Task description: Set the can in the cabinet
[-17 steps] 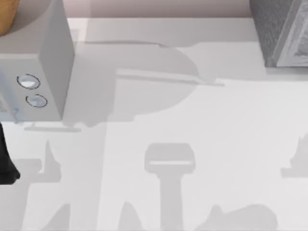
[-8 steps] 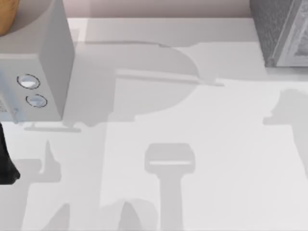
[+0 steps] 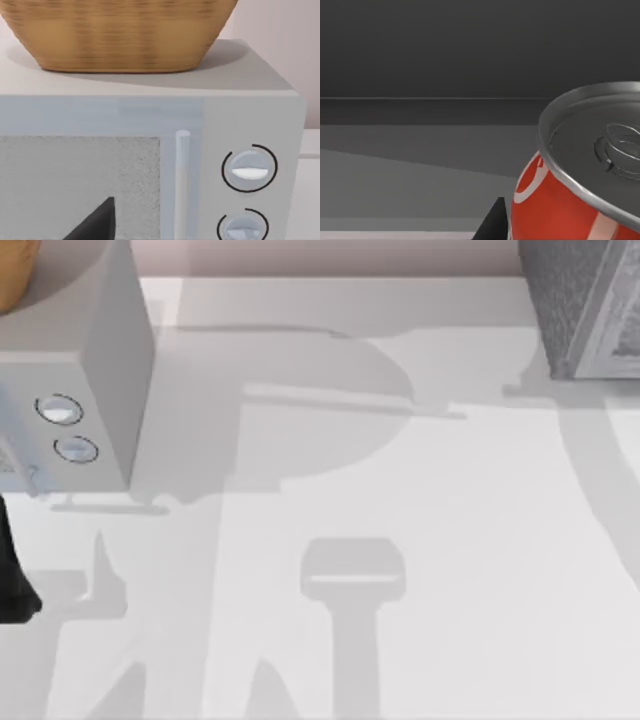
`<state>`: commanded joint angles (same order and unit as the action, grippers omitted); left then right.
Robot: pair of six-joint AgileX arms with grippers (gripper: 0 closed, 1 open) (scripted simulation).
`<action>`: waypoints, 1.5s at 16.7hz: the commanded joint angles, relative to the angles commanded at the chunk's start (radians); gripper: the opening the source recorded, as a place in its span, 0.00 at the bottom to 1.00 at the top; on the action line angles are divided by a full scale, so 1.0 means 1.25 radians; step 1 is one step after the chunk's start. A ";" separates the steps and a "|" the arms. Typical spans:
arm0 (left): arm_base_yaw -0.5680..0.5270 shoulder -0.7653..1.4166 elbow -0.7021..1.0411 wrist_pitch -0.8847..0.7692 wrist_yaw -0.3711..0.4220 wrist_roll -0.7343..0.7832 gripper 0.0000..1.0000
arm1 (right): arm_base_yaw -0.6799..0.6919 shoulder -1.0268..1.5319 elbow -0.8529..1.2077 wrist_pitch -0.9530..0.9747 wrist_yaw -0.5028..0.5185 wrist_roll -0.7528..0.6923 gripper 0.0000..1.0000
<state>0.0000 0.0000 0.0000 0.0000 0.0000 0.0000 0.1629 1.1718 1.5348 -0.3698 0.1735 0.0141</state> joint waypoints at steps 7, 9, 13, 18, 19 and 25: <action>0.000 0.000 0.000 0.000 0.000 0.000 1.00 | 0.018 0.126 0.168 -0.040 0.018 0.003 0.00; 0.000 0.000 0.000 0.000 0.000 0.000 1.00 | 0.018 0.126 0.168 -0.040 0.018 0.003 0.00; 0.000 0.000 0.000 0.000 0.000 0.000 1.00 | 0.014 0.150 0.194 -0.047 0.014 0.005 0.00; 0.000 0.000 0.000 0.000 0.000 0.000 1.00 | -0.002 0.313 0.406 -0.103 0.000 0.004 0.00; 0.000 0.000 0.000 0.000 0.000 0.000 1.00 | -0.007 0.356 0.466 -0.117 -0.004 0.003 0.00; 0.000 0.000 0.000 0.000 0.000 0.000 1.00 | -0.036 0.611 0.825 -0.205 -0.027 0.003 0.00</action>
<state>0.0000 0.0000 0.0000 0.0000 0.0000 0.0000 0.1173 1.9358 2.5665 -0.6263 0.1400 0.0181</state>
